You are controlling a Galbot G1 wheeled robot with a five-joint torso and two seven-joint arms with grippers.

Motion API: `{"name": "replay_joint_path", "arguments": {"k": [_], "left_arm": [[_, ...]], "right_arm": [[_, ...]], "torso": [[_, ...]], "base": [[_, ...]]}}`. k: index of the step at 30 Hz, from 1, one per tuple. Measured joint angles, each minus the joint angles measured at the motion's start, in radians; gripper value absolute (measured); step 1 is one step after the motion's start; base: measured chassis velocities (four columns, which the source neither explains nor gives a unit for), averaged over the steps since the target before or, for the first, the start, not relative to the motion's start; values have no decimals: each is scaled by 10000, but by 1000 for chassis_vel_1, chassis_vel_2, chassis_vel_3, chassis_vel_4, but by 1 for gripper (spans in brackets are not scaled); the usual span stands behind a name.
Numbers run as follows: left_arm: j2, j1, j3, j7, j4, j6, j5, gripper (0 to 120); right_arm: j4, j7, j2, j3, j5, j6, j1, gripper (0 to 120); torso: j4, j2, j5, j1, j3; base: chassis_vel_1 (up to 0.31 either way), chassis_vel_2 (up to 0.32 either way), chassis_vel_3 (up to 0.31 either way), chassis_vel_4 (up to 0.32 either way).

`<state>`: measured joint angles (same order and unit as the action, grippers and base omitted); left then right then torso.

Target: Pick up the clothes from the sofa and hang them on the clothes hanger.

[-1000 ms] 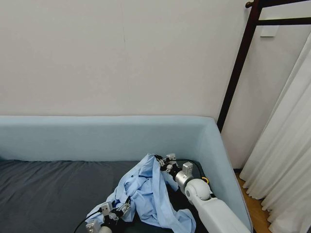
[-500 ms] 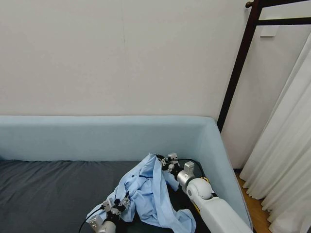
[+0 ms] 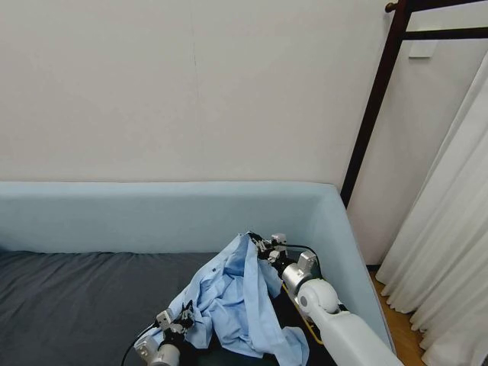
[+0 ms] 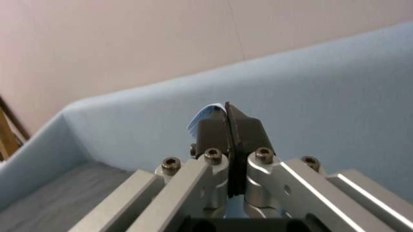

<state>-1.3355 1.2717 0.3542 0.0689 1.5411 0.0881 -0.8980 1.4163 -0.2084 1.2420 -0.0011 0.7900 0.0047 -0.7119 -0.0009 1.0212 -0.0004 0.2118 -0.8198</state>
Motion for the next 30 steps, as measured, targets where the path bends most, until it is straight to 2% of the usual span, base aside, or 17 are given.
{"name": "replay_joint_path", "arguments": {"k": [4, 7, 8, 12, 13, 15, 16, 20, 21, 25, 30], "left_arm": [[377, -34, 92, -393, 609, 563, 419, 0], [1097, -250, 357, -694, 1376, 1211, 677, 0], [1097, -250, 357, -694, 1376, 1211, 677, 0], [2435, -863, 751, -1146, 2486, 1818, 648, 0], [2435, -863, 751, -1146, 2486, 1818, 648, 0], [3433, -1446, 971, -1464, 3114, 2007, 430, 0], [3433, -1446, 971, -1464, 3114, 2007, 430, 0], [4785, -2759, 1264, -1912, 3576, 2339, 328, 0], [4785, -2759, 1264, -1912, 3576, 2339, 328, 0], [5762, -3675, 1564, -2063, 3944, 2364, -374, 0], [6306, -4120, 1936, -2323, 4061, 2362, -714, 0]], "right_arm": [[641, -108, -267, 110, 743, 559, -153, 0], [1425, -165, -586, 367, 1360, 897, -296, 0], [1425, -165, -586, 367, 1360, 897, -296, 0], [2375, -361, -1364, 590, 1936, 1290, -260, 0], [2375, -361, -1364, 590, 1936, 1290, -260, 0], [3040, -226, -1853, 737, 2359, 1398, -39, 0], [3040, -226, -1853, 737, 2359, 1398, -39, 0], [4680, 358, -3001, 977, 3261, 1386, 441, 0], [4680, 358, -3001, 977, 3261, 1386, 441, 0], [6205, 797, -4488, 1476, 4161, 1225, 656, 0], [7407, 1438, -5227, 2127, 4901, 1060, 299, 0]], "torso": [[-3, 0, 0, 0, 0], [0, -1, 1, 0, 0], [0, -1, 1, 0, 0], [-3, 0, 2, 0, 0], [-3, 0, 2, 0, 0], [-2, -1, 4, 0, 0], [-2, -1, 4, 0, 0], [-1, 0, -3, 1, 0], [-1, 0, -3, 1, 0], [-6, -1, 0, 0, 2], [0, 0, 2, 0, 2]], "base": [[0, 0, 0, 0], [0, 0, 0, 0], [0, 0, 0, 0], [0, 0, 0, 0], [0, 0, 0, 0], [0, 0, 0, 0], [0, 0, 0, 0], [0, 0, 0, 0], [0, 0, 0, 0], [0, 0, 0, 0], [0, 0, 0, 0]]}}
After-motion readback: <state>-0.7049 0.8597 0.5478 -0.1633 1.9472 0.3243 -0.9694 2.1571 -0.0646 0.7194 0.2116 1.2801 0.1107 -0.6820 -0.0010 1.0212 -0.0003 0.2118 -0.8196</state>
